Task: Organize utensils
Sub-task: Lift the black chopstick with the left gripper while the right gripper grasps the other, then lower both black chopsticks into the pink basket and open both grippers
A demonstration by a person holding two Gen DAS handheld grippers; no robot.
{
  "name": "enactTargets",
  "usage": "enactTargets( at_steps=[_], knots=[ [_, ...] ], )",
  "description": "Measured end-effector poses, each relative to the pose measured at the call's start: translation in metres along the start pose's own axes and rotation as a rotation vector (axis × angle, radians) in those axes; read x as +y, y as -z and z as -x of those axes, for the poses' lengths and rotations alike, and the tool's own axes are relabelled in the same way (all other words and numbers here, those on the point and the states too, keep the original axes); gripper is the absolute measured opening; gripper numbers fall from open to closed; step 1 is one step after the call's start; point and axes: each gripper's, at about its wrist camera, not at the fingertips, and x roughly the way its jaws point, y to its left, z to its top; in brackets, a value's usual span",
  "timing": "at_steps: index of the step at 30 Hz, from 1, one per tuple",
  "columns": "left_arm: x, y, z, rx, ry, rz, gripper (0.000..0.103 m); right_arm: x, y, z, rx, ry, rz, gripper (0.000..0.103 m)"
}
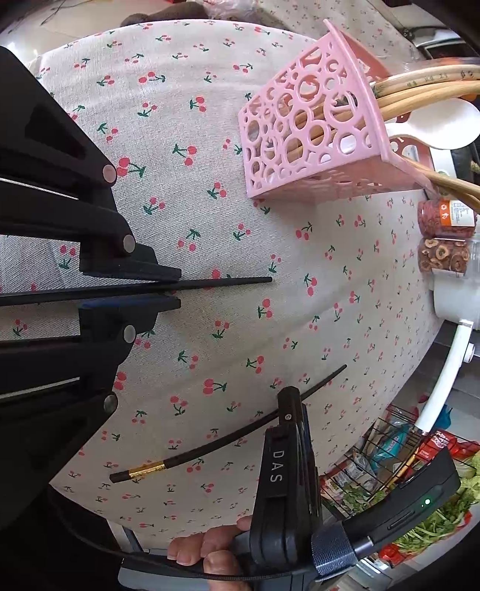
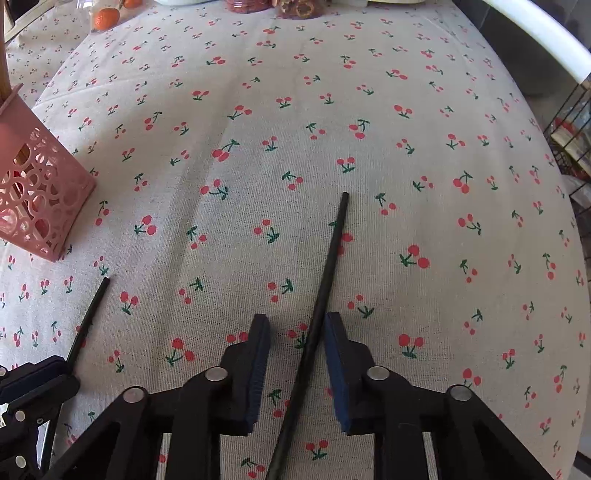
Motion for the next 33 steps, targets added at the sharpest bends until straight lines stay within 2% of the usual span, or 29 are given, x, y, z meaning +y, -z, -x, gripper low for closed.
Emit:
enactTargets(
  at_steps=[2,5,8,13,20,33],
  knots=[
    [-0.003,0.0,-0.001,-0.011,-0.014,-0.001,0.007,0.001,0.001,0.0,-0.007,-0.004,-0.001,0.008],
    [-0.001,0.002,0.003,-0.026,-0.014,0.036,0.005,0.007,0.006,0.003,-0.019,0.008,-0.016,0.006],
    [-0.002,0.01,0.026,-0.094,-0.021,0.047,0.005,0.01,0.013,0.014,-0.04,-0.022,-0.037,0.005],
    [-0.009,0.021,0.061,-0.175,-0.042,0.022,0.005,0.009,0.026,0.049,-0.127,-0.092,-0.041,0.005],
    [-0.01,0.034,0.093,-0.261,-0.027,0.071,0.005,0.02,0.046,0.097,-0.248,-0.159,-0.013,0.005],
    [0.008,0.044,0.173,-0.452,-0.043,0.125,0.005,0.06,0.057,0.164,-0.472,-0.195,0.119,0.005]
  ],
)
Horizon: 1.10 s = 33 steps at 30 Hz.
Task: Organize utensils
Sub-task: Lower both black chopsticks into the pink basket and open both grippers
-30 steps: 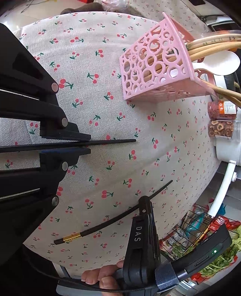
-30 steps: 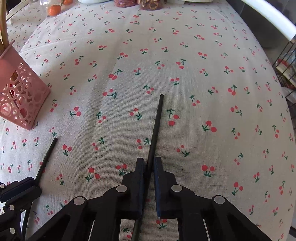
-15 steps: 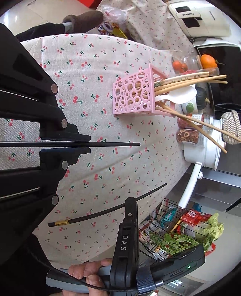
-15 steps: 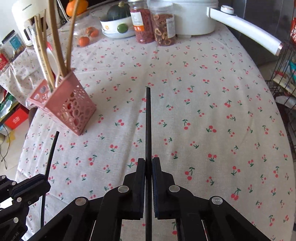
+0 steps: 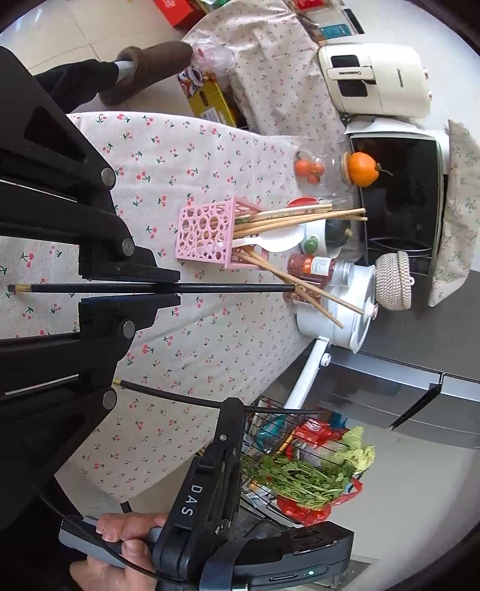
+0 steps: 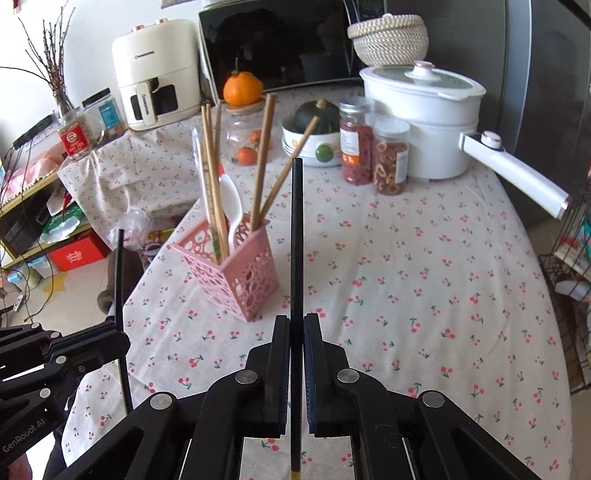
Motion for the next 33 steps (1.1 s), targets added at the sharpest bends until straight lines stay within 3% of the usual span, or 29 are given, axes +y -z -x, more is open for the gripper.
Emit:
enactTargets(
  at_steps=[16,25,33],
  knots=[
    [0.024,-0.061,0.069,-0.243,-0.01,0.03,0.005,0.014,-0.036,0.036,-0.189,-0.07,-0.017,0.005],
    [0.026,-0.1,0.069,-0.337,-0.052,0.014,0.005,0.012,-0.057,0.038,-0.239,-0.109,-0.059,0.005],
    [0.025,-0.121,0.037,-0.332,-0.1,-0.017,0.005,0.009,-0.07,0.043,-0.289,-0.13,-0.087,0.005]
  ],
)
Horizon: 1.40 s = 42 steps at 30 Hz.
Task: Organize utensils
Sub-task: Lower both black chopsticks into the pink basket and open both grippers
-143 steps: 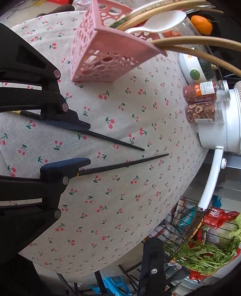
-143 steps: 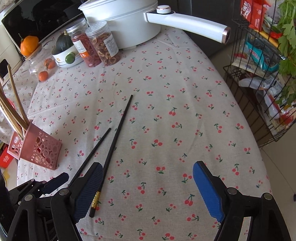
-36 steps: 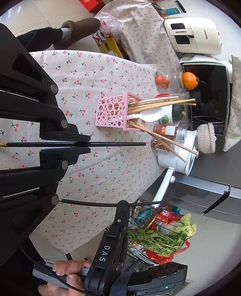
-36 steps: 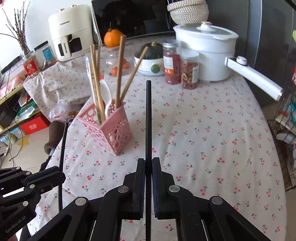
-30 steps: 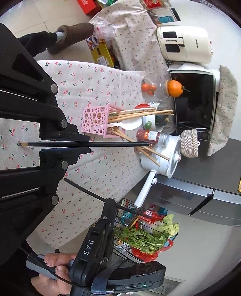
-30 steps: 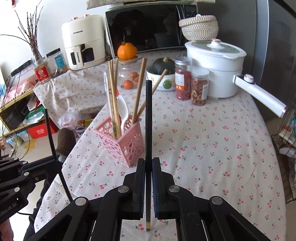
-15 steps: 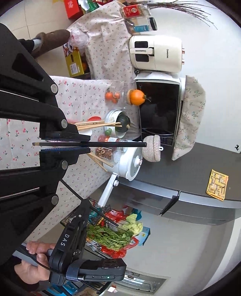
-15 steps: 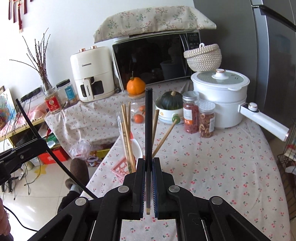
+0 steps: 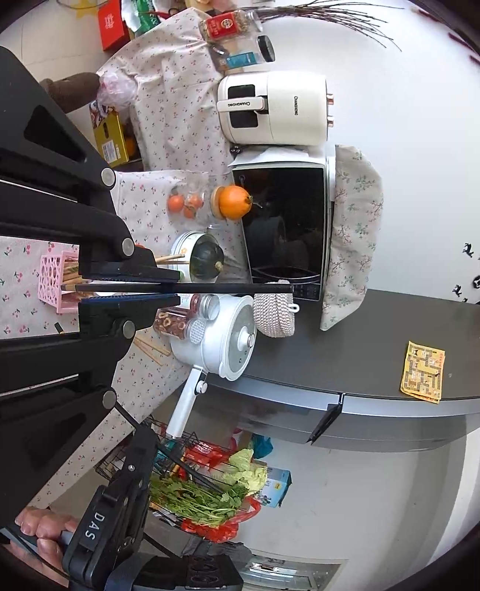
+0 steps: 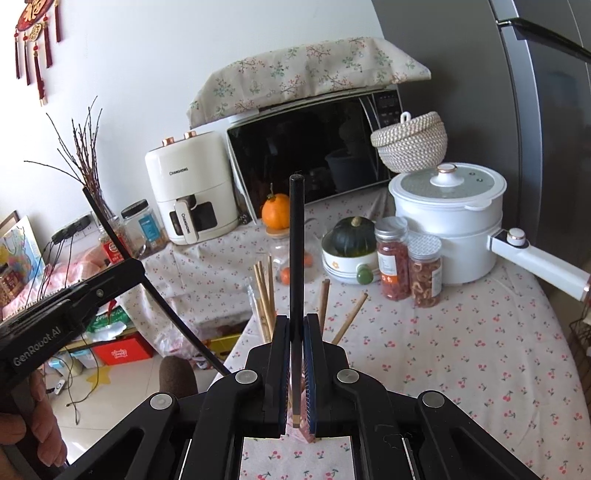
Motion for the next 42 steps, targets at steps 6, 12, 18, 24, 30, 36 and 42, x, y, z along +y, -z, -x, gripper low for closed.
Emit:
enactTargets(
  at_steps=[6,12,18,24,30,36,42],
  knots=[
    [0.0,0.007,-0.034,0.01,-0.016,-0.025,0.005,-0.005,-0.005,-0.005,-0.039,0.0,-0.028,0.005],
    [0.003,0.022,-0.068,0.1,-0.013,-0.013,0.005,-0.007,-0.009,-0.012,-0.063,-0.007,-0.046,0.005],
    [0.013,0.025,-0.077,0.142,-0.006,0.031,0.018,-0.005,-0.01,-0.023,-0.063,-0.009,-0.048,0.005],
    [0.029,0.025,-0.062,0.137,-0.023,0.101,0.057,-0.007,-0.01,-0.032,-0.06,-0.005,-0.056,0.005],
    [0.041,0.041,-0.049,0.183,-0.035,0.155,0.067,-0.001,-0.011,-0.041,-0.066,-0.009,-0.041,0.005],
    [0.046,0.061,-0.045,0.238,-0.049,0.16,0.07,0.002,-0.004,-0.065,-0.024,0.006,-0.021,0.006],
    [0.046,0.07,-0.042,0.269,-0.056,0.166,0.072,-0.002,0.0,-0.073,-0.014,0.023,-0.006,0.017]
  ],
)
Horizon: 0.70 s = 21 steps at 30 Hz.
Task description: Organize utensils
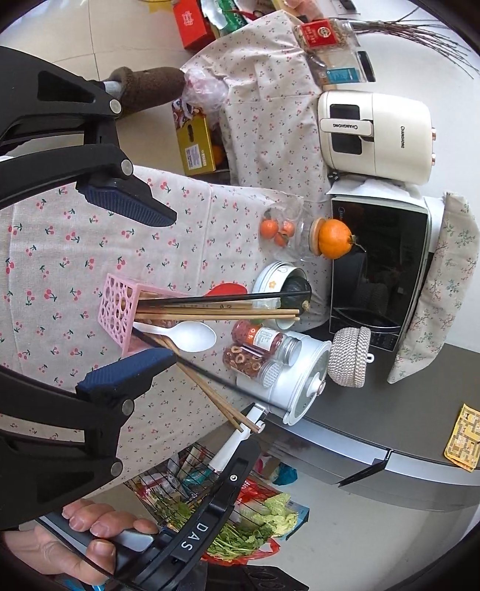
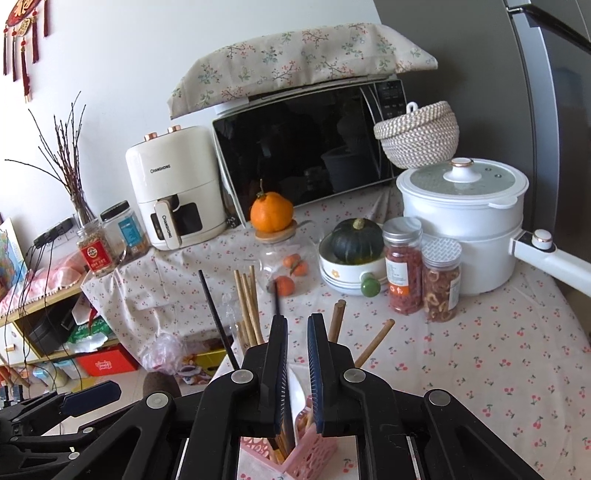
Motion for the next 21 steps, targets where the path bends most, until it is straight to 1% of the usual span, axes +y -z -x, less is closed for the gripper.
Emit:
enactTargets(
  at_steps=[3,4,6,7,8,9,10,12,15,16,19,20,21],
  knots=[
    [-0.003,0.002,0.005,0.012,0.003,0.008,0.076,-0.005,-0.001,0.008,-0.005,0.01,-0.02,0.031],
    [-0.004,0.003,0.007,0.014,0.002,0.01,0.077,-0.006,-0.001,0.013,-0.008,0.014,-0.024,0.032],
    [-0.009,0.006,0.015,0.016,-0.01,0.009,0.079,-0.009,0.0,0.024,-0.017,0.022,-0.034,0.041],
    [-0.012,0.009,0.019,0.017,-0.018,0.012,0.08,-0.01,0.002,0.031,-0.02,0.028,-0.036,0.043],
    [-0.014,0.012,0.024,0.017,-0.02,0.017,0.083,-0.011,0.003,0.037,-0.023,0.038,-0.031,0.048],
    [-0.018,0.016,0.03,0.017,-0.021,0.021,0.085,-0.011,0.006,0.044,-0.022,0.059,-0.019,0.053],
    [-0.021,0.02,0.036,0.015,-0.023,0.023,0.087,-0.01,0.009,0.05,-0.022,0.082,-0.008,0.055],
    [-0.028,0.027,0.047,0.012,-0.022,0.019,0.09,-0.01,0.015,0.062,-0.016,0.116,0.004,0.068],
    [-0.042,0.038,0.061,0.019,-0.012,-0.006,0.093,-0.009,0.022,0.081,-0.006,0.165,0.016,0.08],
    [-0.047,0.042,0.065,0.024,-0.014,-0.017,0.094,-0.007,0.025,0.088,-0.01,0.186,0.029,0.082],
    [-0.061,0.05,0.076,0.04,-0.054,-0.043,0.098,-0.001,0.033,0.112,-0.029,0.272,0.057,0.096],
    [-0.065,0.054,0.081,0.034,-0.067,-0.049,0.098,-0.001,0.035,0.12,-0.028,0.304,0.054,0.103],
    [-0.067,0.057,0.088,0.025,-0.076,-0.045,0.098,0.0,0.038,0.128,-0.027,0.344,0.044,0.103]
  ],
)
